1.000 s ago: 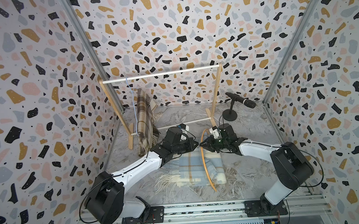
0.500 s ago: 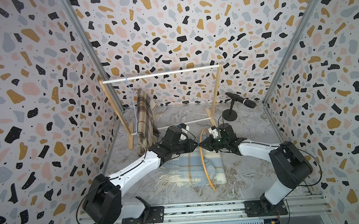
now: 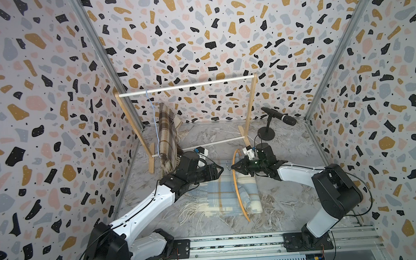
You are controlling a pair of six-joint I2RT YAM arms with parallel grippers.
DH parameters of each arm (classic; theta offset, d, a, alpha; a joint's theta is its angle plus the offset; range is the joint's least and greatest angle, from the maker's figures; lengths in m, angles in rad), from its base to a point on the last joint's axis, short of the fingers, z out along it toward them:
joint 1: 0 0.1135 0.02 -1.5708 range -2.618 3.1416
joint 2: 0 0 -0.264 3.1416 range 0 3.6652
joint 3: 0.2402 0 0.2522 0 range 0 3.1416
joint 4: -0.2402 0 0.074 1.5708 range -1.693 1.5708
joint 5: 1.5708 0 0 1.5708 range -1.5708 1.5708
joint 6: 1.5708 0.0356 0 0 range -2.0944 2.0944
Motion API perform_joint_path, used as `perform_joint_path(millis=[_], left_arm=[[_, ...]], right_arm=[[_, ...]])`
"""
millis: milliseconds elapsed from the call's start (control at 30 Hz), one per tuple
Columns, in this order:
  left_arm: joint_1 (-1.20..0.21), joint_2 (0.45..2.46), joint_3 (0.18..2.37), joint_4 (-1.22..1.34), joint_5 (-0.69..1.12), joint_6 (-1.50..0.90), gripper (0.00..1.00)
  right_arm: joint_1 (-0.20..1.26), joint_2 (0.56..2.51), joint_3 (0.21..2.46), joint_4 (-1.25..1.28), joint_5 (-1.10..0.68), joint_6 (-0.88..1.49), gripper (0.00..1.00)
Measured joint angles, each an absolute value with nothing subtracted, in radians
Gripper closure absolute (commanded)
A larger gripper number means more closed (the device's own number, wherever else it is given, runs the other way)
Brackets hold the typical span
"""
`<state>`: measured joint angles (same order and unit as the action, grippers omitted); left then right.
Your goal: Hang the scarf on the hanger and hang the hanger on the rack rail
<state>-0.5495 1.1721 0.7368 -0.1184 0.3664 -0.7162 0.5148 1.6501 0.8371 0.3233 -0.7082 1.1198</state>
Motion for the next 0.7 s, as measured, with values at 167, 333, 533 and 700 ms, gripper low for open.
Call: perform_joint_path(millis=[167,333,533,700], left_arm=[[-0.543,1.257,0.662,-0.004,0.435,-0.809,0.34],[-0.545,1.416,0.663,0.202,0.558,-0.897,0.36],[-0.567,1.615,0.662,0.446,0.644,-1.019,0.36],[-0.588,1.688,0.663,0.569,0.649,-1.072,0.40]], right_arm=[[0.508,1.647,0.816,0.360,-0.715,1.132,1.00],[0.508,1.642,0.809,0.374,-0.715,1.139,1.00],[0.508,1.641,0.802,0.372,-0.706,1.141,1.00],[0.487,1.639,0.792,0.365,-0.695,1.139,1.00]])
